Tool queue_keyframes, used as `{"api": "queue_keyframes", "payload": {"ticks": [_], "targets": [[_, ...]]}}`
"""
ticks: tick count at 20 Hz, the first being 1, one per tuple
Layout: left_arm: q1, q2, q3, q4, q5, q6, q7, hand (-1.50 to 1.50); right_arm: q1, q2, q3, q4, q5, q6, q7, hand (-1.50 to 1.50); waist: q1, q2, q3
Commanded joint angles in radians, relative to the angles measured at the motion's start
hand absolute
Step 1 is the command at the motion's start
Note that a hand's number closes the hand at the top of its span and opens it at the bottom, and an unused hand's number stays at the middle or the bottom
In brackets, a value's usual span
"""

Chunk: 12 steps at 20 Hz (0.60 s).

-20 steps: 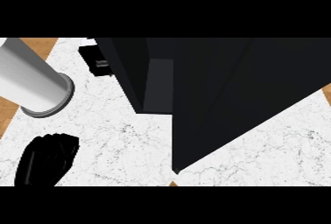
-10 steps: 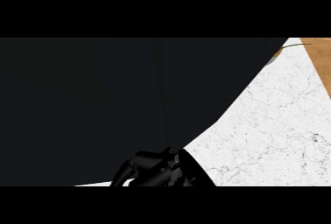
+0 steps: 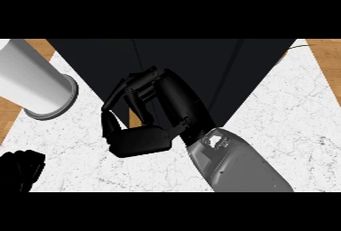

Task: Pick up the bottled water, place it into the cabinet and close the cabinet

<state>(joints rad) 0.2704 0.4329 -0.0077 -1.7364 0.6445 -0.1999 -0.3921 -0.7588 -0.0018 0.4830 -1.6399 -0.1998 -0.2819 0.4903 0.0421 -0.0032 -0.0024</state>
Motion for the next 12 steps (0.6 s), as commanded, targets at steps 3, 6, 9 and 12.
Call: {"api": "queue_keyframes", "payload": {"ticks": [3, 6, 9, 12], "targets": [[0.044, -0.002, 0.02, -0.014, 0.002, -0.032, -0.016, 1.5, -0.084, -0.039, -0.185, 0.301, -0.085, 0.152, -0.133, 1.5, -0.002, 0.014, 0.002], [0.048, 0.011, 0.031, -0.016, 0.016, -0.051, -0.01, 1.5, -0.07, -0.087, -0.22, 0.342, -0.097, 0.196, -0.178, 1.5, -0.001, 0.017, 0.002], [0.038, 0.006, 0.012, -0.035, 0.003, -0.036, 0.009, 1.5, -0.095, -0.09, -0.228, 0.415, -0.093, 0.223, -0.217, 1.5, 0.005, 0.021, 0.002], [0.006, 0.015, 0.029, -0.041, 0.029, -0.021, 0.039, 1.5, -0.071, -0.114, -0.23, 0.432, -0.099, 0.261, -0.256, 1.5, -0.006, 0.021, 0.003]]}}
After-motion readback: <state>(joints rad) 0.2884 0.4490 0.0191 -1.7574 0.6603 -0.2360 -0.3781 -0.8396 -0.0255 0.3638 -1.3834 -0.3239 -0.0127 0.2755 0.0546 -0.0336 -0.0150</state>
